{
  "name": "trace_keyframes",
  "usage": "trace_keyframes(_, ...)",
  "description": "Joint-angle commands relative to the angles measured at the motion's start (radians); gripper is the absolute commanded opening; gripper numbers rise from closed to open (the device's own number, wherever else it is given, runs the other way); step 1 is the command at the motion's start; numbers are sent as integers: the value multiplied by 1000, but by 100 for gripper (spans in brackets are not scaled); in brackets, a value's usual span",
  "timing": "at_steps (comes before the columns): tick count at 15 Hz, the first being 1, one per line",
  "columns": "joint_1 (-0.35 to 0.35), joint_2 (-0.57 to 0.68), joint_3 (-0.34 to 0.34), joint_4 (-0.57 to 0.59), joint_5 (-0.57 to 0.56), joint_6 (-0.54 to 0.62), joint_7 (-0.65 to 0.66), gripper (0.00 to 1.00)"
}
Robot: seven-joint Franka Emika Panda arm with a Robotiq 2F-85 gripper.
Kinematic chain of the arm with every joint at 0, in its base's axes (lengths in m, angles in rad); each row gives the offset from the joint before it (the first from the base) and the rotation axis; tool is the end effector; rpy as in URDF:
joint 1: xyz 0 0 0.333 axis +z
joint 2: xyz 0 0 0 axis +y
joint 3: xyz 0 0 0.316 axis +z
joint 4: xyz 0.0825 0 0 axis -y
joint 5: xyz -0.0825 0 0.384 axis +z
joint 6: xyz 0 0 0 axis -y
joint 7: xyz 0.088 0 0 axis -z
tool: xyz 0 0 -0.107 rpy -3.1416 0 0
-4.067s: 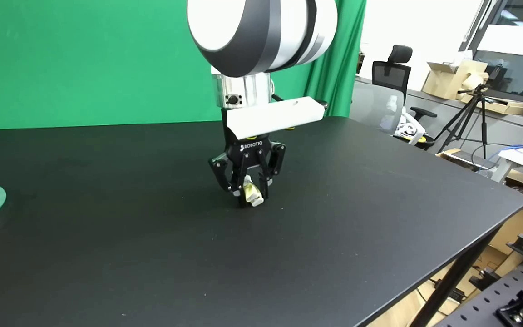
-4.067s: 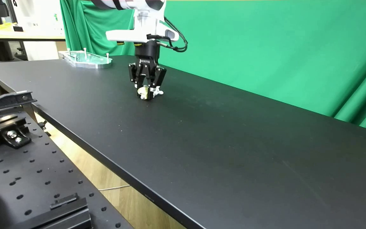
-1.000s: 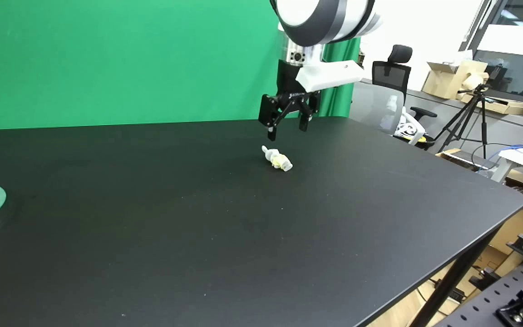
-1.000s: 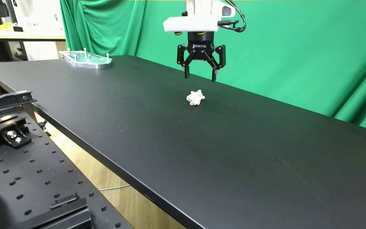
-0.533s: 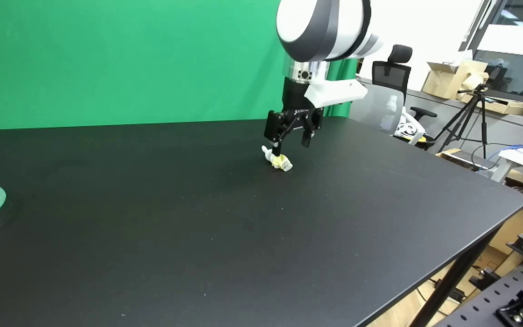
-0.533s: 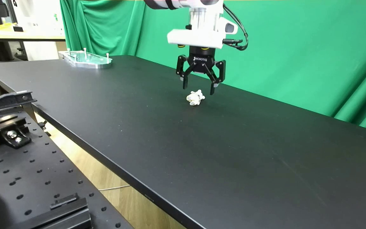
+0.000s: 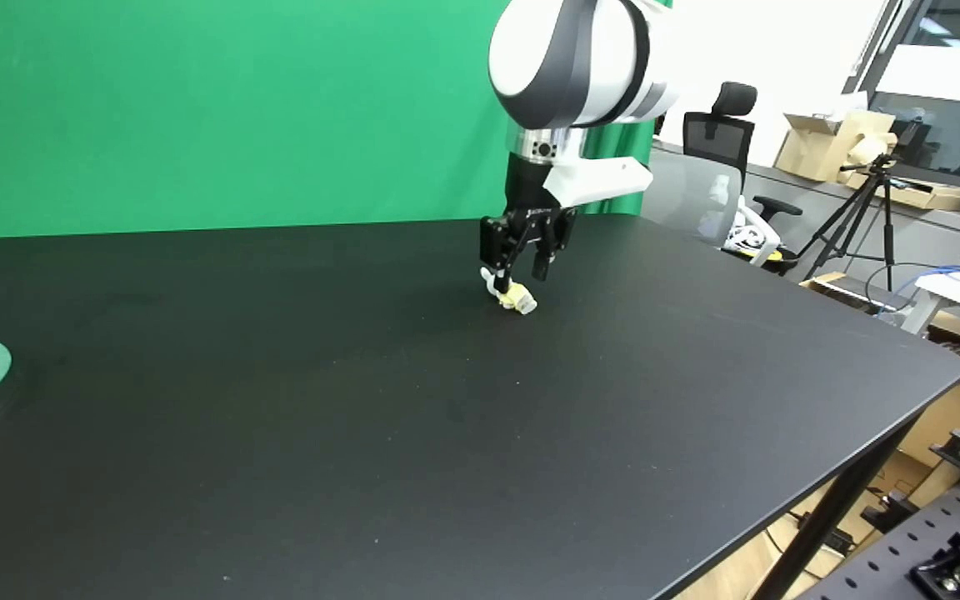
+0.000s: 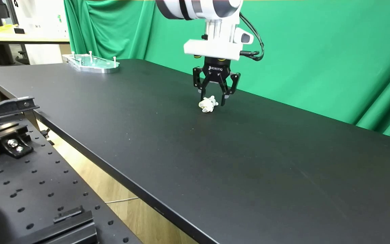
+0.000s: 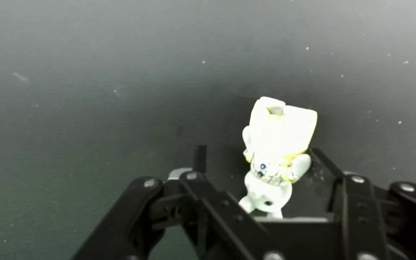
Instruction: Move the white toy to the left, move the toy to the right then move it forwards
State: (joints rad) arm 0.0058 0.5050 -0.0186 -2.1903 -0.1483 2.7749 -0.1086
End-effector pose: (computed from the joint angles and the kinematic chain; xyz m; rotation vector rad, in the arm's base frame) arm 0.5611 -0.0010 0.1590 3.0462 0.3594 0.1147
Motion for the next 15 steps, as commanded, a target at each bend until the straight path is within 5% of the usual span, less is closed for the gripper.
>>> trace_keyframes(1, -21, 35, 21, 57, 20, -23, -31, 40)
trace_keyframes(6, -20, 56, 23, 80, 22, -32, -39, 6)
trace_keyframes(15, 20, -96, -22, -150, 7, 32, 53, 7)
